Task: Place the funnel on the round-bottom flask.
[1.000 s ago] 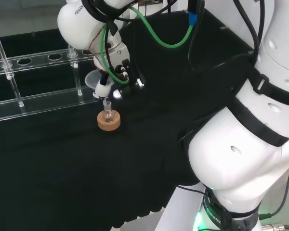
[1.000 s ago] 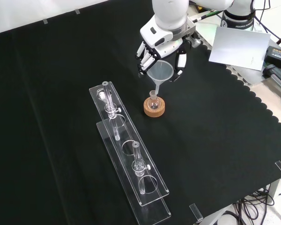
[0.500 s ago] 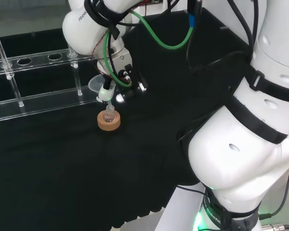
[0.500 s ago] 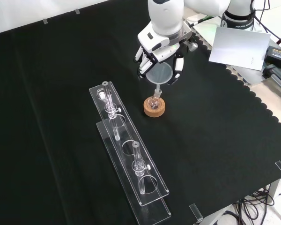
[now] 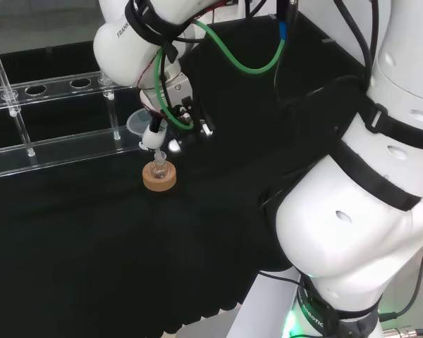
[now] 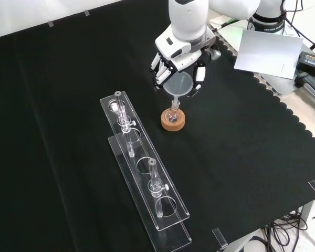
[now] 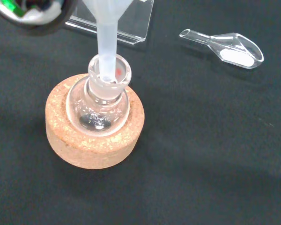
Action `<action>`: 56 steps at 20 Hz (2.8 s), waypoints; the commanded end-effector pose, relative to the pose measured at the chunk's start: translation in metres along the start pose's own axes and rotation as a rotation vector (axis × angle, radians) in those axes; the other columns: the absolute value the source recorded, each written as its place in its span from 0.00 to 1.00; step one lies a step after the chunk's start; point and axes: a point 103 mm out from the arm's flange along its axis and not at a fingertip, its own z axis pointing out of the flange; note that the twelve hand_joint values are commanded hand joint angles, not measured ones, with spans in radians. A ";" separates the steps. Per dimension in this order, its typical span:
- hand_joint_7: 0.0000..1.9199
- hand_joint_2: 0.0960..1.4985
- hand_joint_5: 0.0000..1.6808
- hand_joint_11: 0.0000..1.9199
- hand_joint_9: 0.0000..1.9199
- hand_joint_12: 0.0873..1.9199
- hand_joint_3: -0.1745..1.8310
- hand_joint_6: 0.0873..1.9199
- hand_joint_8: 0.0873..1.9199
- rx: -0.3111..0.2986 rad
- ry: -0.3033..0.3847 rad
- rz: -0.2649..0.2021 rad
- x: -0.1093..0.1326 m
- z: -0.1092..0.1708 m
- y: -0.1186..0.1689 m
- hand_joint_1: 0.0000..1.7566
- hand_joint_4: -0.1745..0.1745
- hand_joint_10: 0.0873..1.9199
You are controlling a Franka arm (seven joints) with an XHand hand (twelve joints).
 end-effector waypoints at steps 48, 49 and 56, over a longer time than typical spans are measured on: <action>0.48 0.47 0.50 0.44 0.63 0.55 0.41 0.38 0.38 0.039 -0.007 -0.018 0.009 0.015 0.017 0.49 0.27 0.16; 0.48 0.47 0.50 0.44 0.63 0.55 0.41 0.37 0.38 0.046 -0.006 -0.017 0.008 0.017 0.017 0.49 0.27 0.16; 0.37 0.46 0.44 0.39 0.56 0.58 0.41 0.39 0.39 0.062 0.001 -0.014 0.005 0.022 0.014 0.47 0.29 0.18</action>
